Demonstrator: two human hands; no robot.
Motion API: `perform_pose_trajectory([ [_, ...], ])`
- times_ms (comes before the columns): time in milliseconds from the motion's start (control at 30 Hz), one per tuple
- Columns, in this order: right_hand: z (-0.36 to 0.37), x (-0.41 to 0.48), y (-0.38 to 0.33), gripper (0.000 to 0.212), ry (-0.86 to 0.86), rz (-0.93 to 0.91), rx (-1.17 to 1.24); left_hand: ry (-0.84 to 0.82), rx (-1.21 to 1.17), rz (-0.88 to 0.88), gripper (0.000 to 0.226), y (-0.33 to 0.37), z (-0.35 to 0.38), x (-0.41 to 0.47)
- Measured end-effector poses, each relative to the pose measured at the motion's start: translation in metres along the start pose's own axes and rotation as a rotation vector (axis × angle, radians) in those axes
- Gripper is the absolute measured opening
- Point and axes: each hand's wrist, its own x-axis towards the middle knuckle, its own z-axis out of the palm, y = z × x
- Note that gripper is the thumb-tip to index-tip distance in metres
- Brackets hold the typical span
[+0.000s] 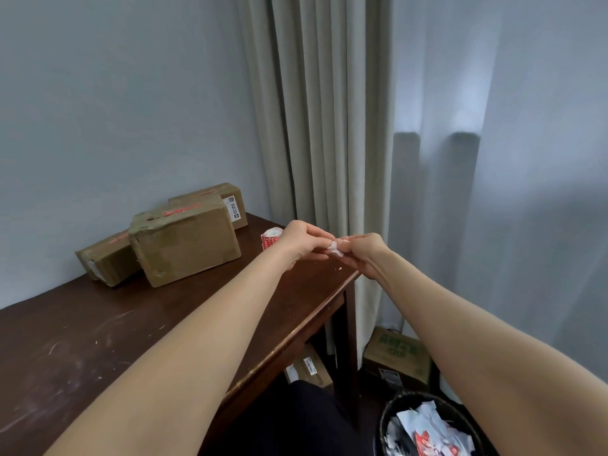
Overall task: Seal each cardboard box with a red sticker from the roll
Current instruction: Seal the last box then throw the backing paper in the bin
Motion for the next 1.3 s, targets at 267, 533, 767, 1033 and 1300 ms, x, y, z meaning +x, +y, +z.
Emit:
perform_pose_trajectory([
  [267,-0.009,0.003,0.006,0.010,0.024,0.048,0.051,0.004,0.023,0.040,0.026,0.001,0.023,-0.002],
  [533,-0.030,0.006,0.009,0.011,-0.025,0.162,0.123,0.106,0.200,0.124,0.007,-0.001,0.037,0.002],
  [767,-0.046,-0.002,0.007,0.029,-0.100,0.169,0.020,0.100,0.368,0.142,0.019,-0.006,0.052,0.010],
  [1033,-0.074,-0.004,0.016,0.001,0.021,0.188,0.080,-0.156,0.186,0.037,0.025,-0.008,0.068,0.012],
  [1300,-0.101,-0.007,0.025,0.006,0.021,0.244,0.103,-0.239,0.149,0.071,0.032,-0.016,0.090,0.012],
])
